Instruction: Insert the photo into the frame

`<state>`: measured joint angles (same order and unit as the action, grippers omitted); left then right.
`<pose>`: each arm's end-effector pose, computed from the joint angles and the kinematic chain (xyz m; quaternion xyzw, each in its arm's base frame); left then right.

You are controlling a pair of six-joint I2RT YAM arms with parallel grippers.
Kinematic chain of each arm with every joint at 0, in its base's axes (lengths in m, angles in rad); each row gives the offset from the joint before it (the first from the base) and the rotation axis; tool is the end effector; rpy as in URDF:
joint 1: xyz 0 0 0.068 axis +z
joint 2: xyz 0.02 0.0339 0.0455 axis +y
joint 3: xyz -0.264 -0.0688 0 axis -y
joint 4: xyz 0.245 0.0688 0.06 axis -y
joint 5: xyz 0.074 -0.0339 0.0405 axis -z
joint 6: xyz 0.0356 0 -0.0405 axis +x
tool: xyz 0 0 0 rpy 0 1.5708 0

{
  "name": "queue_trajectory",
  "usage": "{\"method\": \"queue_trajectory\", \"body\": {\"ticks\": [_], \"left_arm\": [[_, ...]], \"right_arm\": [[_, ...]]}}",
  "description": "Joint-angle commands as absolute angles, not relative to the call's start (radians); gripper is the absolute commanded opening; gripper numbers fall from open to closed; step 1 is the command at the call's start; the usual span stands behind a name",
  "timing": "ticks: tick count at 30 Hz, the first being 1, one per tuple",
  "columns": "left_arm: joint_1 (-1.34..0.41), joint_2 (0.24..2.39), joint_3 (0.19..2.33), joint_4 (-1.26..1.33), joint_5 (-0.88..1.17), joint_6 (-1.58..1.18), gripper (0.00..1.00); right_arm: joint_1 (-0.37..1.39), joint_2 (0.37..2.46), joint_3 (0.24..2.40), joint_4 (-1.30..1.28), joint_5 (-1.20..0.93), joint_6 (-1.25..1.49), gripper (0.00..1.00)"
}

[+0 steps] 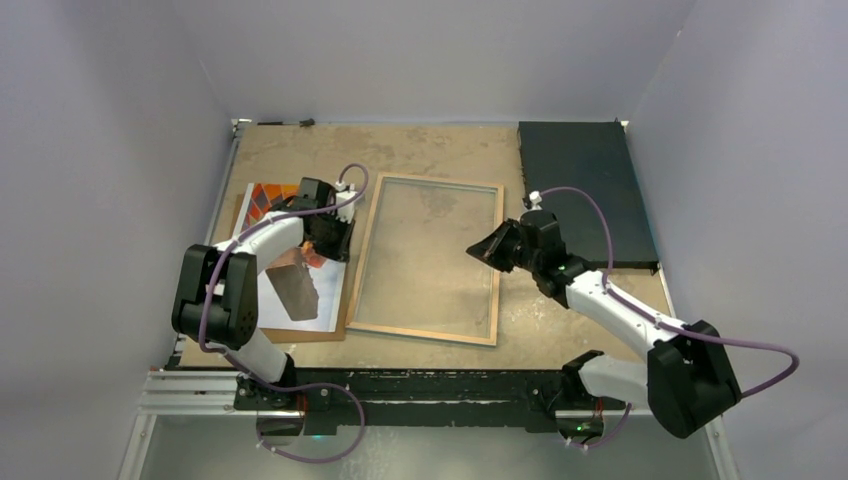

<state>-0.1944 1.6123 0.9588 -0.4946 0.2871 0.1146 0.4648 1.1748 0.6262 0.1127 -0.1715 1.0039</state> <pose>0.2986 -0.0691 0.1773 0.1786 0.9515 -0.1480 0.2019 0.2274 0.1208 0.2344 0.1794 0.8221 0.4125 0.3491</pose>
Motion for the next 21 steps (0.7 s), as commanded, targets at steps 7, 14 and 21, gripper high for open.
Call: {"method": "queue_trajectory", "body": {"ticks": [7, 14, 21], "left_arm": [[-0.225, 1.600, 1.001, -0.489, 0.288, 0.091, 0.12], [-0.237, 1.605, 1.000, -0.482, 0.278, 0.090, 0.11], [-0.247, 1.639, 0.989, -0.463, 0.266, 0.091, 0.09]], "right_arm": [[0.468, 1.141, 0.590, 0.165, -0.119, 1.026, 0.00], [0.468, 1.152, 0.581, 0.181, -0.127, 1.024, 0.00], [0.468, 1.131, 0.569, 0.263, -0.171, 0.993, 0.00]]}}
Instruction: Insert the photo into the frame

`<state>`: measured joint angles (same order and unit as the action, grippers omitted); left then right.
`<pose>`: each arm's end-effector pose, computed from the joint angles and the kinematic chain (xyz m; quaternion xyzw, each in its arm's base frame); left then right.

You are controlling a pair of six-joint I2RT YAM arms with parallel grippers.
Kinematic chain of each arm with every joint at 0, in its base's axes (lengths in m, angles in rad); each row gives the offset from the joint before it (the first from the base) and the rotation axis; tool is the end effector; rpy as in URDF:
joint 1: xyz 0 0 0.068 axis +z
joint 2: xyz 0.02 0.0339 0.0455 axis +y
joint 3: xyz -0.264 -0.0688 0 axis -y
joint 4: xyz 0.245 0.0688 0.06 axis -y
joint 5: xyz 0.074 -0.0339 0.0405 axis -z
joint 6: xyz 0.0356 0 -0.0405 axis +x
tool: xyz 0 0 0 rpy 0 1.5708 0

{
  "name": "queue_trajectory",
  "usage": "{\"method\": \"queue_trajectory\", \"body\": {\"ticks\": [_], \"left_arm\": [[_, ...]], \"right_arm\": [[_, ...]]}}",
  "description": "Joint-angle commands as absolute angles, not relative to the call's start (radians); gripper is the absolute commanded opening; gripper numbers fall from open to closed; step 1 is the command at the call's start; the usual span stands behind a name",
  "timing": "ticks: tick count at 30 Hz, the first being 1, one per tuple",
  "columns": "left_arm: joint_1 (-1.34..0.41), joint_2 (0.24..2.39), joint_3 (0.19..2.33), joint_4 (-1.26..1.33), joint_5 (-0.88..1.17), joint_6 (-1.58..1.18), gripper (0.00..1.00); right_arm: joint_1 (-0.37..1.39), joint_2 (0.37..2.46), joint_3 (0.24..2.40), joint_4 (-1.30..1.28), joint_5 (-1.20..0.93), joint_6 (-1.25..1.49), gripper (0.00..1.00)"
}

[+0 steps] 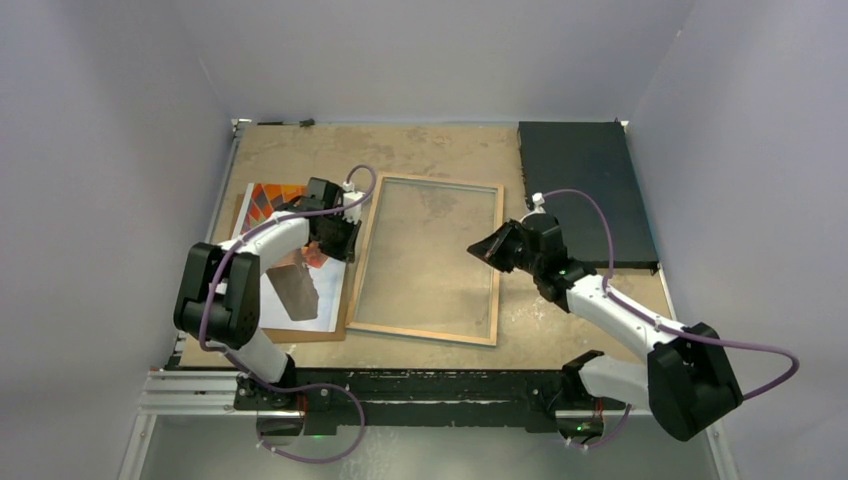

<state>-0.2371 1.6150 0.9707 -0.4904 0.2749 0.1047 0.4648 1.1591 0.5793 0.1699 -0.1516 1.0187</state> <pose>0.2984 -0.0820 0.1799 0.1937 0.9480 -0.1477 0.2050 0.2232 0.1179 0.2279 0.1880 0.8134 0.4161 0.3604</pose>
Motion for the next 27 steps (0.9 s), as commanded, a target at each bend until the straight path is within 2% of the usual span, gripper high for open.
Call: {"method": "queue_trajectory", "body": {"ticks": [1, 27], "left_arm": [[-0.247, 1.644, 0.989, -0.460, 0.267, 0.089, 0.09], [-0.255, 1.701, 0.983, -0.431, 0.279, 0.084, 0.00]], "right_arm": [[0.468, 1.126, 0.568, 0.275, -0.180, 0.988, 0.00], [0.531, 1.126, 0.556, 0.500, -0.260, 1.014, 0.00]]}}
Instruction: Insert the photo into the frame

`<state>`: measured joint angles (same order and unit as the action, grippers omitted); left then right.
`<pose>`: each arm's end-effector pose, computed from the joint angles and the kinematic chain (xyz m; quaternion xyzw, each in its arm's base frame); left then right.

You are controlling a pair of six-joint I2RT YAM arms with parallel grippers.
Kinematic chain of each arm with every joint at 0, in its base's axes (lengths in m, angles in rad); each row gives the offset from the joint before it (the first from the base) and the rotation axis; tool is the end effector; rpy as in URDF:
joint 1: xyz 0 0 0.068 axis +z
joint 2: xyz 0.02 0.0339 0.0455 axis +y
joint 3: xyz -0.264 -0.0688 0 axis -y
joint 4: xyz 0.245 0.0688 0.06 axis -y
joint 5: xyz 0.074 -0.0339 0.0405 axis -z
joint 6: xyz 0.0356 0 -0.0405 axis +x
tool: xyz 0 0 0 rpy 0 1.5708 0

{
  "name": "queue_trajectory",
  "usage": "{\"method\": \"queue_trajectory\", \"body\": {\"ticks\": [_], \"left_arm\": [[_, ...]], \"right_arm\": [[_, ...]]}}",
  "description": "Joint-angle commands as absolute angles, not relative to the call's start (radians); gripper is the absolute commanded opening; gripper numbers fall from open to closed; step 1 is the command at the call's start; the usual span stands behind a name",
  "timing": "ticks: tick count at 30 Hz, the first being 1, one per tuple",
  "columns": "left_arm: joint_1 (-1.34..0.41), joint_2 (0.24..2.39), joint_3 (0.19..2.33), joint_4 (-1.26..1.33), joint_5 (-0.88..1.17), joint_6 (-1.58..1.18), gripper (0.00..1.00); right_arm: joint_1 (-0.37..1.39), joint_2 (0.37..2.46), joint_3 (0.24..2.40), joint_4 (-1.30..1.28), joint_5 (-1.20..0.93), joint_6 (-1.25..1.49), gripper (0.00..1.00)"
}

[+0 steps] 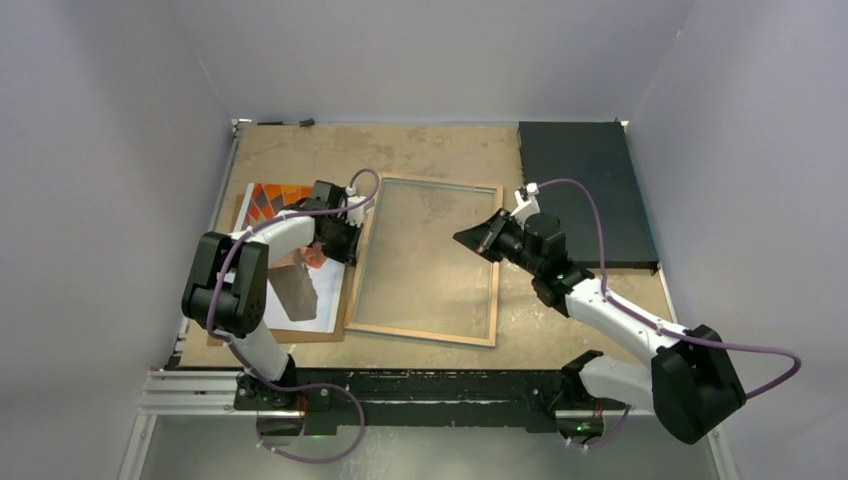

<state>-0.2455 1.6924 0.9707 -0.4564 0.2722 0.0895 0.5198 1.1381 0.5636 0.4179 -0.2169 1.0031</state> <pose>0.3052 -0.0863 0.1587 0.1881 0.9537 -0.1477 0.1823 0.2175 0.1333 0.2534 0.1126 0.7507 0.5052 0.4107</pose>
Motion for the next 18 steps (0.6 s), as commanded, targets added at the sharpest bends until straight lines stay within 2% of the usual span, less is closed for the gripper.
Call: {"method": "queue_trajectory", "body": {"ticks": [1, 18], "left_arm": [[-0.255, 1.700, 0.983, -0.431, 0.278, 0.084, 0.00], [-0.262, 1.698, 0.982, -0.436, 0.278, 0.080, 0.00]], "right_arm": [[0.531, 1.129, 0.556, 0.505, -0.262, 1.018, 0.00], [0.542, 1.138, 0.576, 0.544, -0.268, 0.984, 0.00]]}}
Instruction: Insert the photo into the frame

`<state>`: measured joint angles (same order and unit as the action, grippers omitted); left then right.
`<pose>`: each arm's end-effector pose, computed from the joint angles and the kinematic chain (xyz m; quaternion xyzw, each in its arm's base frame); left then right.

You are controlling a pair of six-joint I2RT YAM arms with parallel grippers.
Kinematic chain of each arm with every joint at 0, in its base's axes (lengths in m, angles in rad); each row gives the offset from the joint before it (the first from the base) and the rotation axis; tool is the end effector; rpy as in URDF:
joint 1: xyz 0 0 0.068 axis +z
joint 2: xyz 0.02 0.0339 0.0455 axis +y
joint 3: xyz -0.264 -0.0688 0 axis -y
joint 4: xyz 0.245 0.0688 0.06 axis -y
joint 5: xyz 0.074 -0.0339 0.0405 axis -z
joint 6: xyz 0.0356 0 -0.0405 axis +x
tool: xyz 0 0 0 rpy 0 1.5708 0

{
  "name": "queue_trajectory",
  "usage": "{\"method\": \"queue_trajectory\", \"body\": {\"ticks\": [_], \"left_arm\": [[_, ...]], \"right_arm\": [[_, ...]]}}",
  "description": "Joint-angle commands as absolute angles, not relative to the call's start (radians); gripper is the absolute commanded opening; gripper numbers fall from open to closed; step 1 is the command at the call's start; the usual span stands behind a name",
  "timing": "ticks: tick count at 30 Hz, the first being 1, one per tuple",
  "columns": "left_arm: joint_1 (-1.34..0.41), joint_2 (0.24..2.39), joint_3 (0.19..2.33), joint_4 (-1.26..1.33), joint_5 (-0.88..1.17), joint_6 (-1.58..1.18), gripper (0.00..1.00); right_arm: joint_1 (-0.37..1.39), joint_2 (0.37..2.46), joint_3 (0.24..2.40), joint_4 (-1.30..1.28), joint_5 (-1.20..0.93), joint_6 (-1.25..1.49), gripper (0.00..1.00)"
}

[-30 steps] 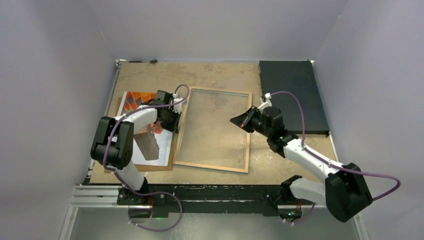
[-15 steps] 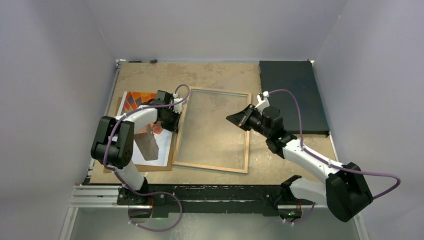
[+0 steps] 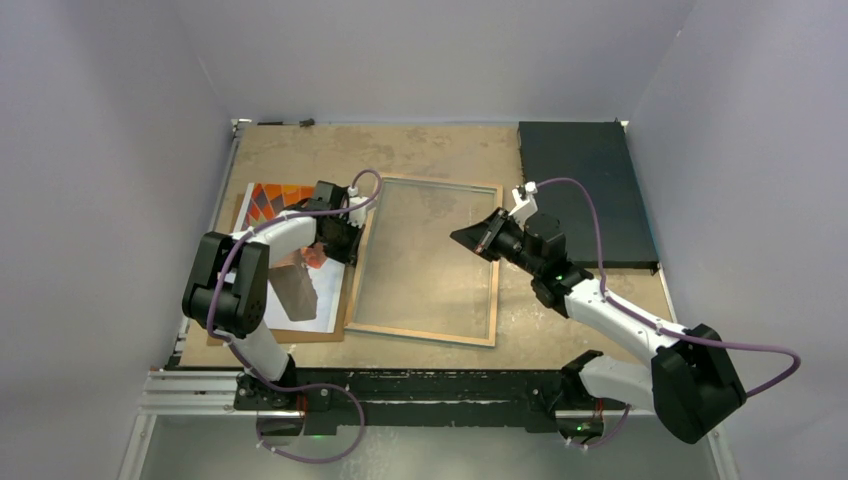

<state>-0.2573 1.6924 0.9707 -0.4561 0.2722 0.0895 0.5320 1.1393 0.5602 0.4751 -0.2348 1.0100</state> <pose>0.3042 -0.0899 0.1587 0.1937 0.9525 -0.1488 0.1816 0.2160 0.1367 0.2582 0.0985 0.7354 0.5257 0.4162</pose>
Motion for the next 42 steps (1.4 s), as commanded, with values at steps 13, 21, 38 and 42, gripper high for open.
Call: {"method": "queue_trajectory", "body": {"ticks": [13, 21, 38, 42], "left_arm": [[-0.263, 1.698, 0.980, -0.434, 0.268, 0.077, 0.00], [-0.262, 1.691, 0.983, -0.439, 0.265, 0.078, 0.00], [-0.263, 1.686, 0.982, -0.444, 0.273, 0.081, 0.00], [-0.262, 1.689, 0.983, -0.444, 0.273, 0.079, 0.00]], "right_arm": [[0.546, 1.154, 0.598, 0.619, -0.335, 0.953, 0.00], [0.545, 1.196, 0.594, 0.601, -0.329, 0.941, 0.00], [0.545, 1.184, 0.558, 0.563, -0.272, 0.869, 0.00], [0.545, 1.170, 0.550, 0.568, -0.273, 0.863, 0.00]]}}
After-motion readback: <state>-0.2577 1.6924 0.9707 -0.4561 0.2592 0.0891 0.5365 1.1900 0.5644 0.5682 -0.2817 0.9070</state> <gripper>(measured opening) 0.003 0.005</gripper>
